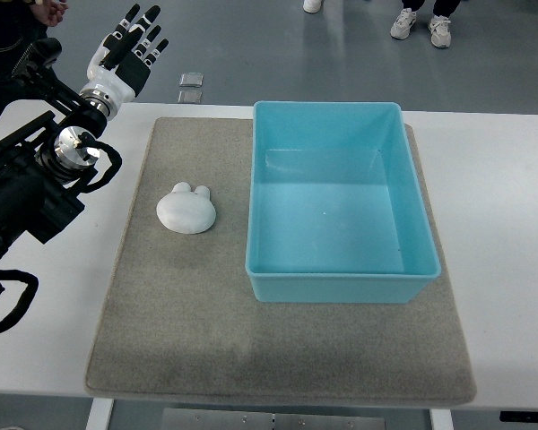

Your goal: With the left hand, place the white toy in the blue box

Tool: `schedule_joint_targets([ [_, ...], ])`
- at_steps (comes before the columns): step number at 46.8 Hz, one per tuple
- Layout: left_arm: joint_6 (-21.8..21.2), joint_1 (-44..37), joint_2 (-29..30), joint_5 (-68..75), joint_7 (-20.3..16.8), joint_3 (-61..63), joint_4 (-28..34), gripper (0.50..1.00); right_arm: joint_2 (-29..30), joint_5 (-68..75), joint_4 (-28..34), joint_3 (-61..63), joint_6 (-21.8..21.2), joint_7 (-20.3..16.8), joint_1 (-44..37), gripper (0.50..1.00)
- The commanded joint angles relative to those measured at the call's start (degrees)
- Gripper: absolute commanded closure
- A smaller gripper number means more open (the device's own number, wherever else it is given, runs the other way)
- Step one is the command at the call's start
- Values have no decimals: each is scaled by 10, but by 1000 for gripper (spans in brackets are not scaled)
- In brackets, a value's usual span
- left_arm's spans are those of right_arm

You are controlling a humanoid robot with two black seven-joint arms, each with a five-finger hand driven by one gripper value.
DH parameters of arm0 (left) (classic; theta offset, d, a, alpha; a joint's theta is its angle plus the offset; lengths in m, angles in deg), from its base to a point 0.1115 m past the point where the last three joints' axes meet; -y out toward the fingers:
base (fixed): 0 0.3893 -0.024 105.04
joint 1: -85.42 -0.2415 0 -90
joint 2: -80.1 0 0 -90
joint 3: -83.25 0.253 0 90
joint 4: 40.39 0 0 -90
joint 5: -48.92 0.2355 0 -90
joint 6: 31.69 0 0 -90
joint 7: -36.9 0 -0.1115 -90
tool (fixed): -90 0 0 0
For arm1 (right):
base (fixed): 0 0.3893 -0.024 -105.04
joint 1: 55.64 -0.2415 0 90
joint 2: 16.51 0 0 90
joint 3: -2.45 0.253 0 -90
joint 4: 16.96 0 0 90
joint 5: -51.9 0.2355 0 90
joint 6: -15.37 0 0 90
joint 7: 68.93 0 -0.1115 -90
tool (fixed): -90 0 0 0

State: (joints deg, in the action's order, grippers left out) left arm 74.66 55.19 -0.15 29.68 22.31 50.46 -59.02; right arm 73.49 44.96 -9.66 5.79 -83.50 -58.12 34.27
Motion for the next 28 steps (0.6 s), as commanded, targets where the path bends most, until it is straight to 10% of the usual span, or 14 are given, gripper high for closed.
schedule_joint_targets([
  [1, 0, 0, 0, -1, 0, -1, 0, 506, 0, 0, 0, 0, 0, 0, 0, 564],
  [28, 76, -6, 5, -3, -1, -2, 3, 508, 0, 0, 0, 0, 0, 0, 0, 564],
])
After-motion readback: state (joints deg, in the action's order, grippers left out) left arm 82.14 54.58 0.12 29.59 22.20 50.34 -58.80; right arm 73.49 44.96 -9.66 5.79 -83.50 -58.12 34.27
